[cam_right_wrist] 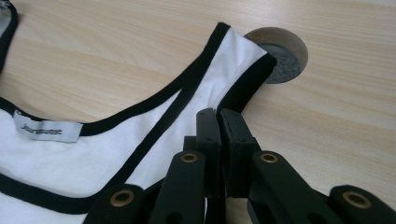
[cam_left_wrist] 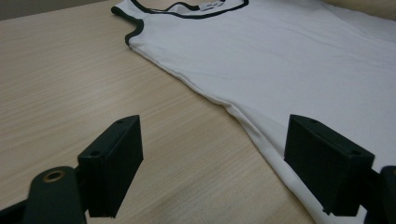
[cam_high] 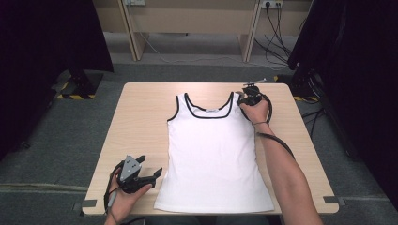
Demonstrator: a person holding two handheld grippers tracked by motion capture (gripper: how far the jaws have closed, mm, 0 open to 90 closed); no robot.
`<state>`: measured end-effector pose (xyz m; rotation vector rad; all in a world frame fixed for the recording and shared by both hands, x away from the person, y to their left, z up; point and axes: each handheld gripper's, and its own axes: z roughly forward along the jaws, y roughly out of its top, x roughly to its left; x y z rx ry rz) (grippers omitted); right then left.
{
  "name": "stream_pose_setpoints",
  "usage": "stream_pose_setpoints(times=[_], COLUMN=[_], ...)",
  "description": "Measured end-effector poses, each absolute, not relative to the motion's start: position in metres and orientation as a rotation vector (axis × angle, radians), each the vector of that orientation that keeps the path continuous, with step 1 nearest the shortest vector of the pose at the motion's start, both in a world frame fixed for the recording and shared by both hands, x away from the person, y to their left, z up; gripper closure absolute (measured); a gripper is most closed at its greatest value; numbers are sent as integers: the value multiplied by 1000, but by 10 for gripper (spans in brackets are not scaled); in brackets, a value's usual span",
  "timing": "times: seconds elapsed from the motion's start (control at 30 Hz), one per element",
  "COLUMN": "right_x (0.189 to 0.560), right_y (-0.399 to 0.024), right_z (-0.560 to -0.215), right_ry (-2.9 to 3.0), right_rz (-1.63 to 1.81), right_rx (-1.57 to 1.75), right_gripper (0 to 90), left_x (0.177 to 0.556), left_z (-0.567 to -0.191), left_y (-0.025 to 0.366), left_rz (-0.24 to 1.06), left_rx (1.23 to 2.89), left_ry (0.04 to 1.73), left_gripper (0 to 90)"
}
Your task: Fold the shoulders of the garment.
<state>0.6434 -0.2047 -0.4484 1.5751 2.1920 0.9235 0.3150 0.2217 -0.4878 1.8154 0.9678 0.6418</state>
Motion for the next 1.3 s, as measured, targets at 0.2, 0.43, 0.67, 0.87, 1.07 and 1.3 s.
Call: stream_pose_setpoints(times=[0.2,0.43,0.67,0.87,1.07,1.3], right_x=[635,623,607,597,583,564], right_y=[-205,-202,-195,-191,-187,-180], right_z=[-438,-433,-429,-428,-428,-431], right_ry=[2189,2192,2197,2212,2220,2217], right_rz=[979,1000,1028,1022,1042,1042], right_rx=[1541,1478,1414,1365,1310,1224], right_gripper=[873,873,872,872,871,868], left_x=[315,315,314,315,315,315], left_z=[-488,-488,-488,-488,-488,-488], left_y=[221,222,221,221,221,221], left_rz=[643,644,652,653,653,652], left_rx=[1814,1812,1817,1821,1821,1821], left_ry=[970,971,967,967,967,970], left_gripper=[186,186,186,186,186,186])
